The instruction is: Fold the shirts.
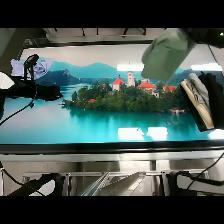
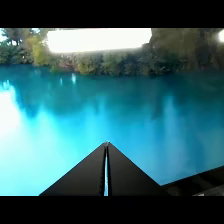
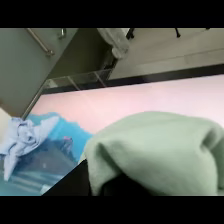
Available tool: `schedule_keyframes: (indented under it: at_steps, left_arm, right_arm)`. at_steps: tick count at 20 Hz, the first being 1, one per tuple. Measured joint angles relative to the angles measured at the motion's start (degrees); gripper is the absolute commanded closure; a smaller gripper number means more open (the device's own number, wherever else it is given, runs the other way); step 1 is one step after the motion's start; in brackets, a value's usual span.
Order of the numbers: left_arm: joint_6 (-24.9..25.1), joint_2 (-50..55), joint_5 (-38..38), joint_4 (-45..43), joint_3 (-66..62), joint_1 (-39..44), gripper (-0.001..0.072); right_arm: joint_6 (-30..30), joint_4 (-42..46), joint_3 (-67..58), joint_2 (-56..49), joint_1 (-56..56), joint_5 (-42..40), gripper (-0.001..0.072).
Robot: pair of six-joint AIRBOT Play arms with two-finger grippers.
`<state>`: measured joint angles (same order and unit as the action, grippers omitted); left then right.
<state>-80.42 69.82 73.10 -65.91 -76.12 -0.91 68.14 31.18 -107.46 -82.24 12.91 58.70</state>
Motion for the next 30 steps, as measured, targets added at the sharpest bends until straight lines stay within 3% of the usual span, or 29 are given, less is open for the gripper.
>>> schedule_keyframes:
  at_steps: [6,14,19,26,30]
  left_arm:
    - [-0.68,0.00,-1.81,0.04,0.00,0.02,0.0692]
    - [-2.51,0.00,-0.61,0.15,0.00,0.07,0.0691]
    - [-3.08,0.00,2.14,0.04,0.00,0.07,0.0691]
    - [-3.10,0.00,2.69,0.02,0.00,0.07,0.0692]
    - [-3.13,0.00,-0.11,0.02,0.00,0.07,0.0691]
  right_arm:
    - [-7.15,-9.01,-13.55,-12.98,9.16,-1.53,0.0694]
    - [-28.59,-21.73,-15.74,-18.12,16.61,-13.07,0.0701]
    - [-40.54,-30.77,-15.17,-20.65,24.85,-9.27,0.0701]
    - [-43.69,-34.86,-14.64,-21.59,33.86,6.32,0.0695]
    - [-35.82,-28.35,-12.83,-19.10,37.94,14.25,0.0695]
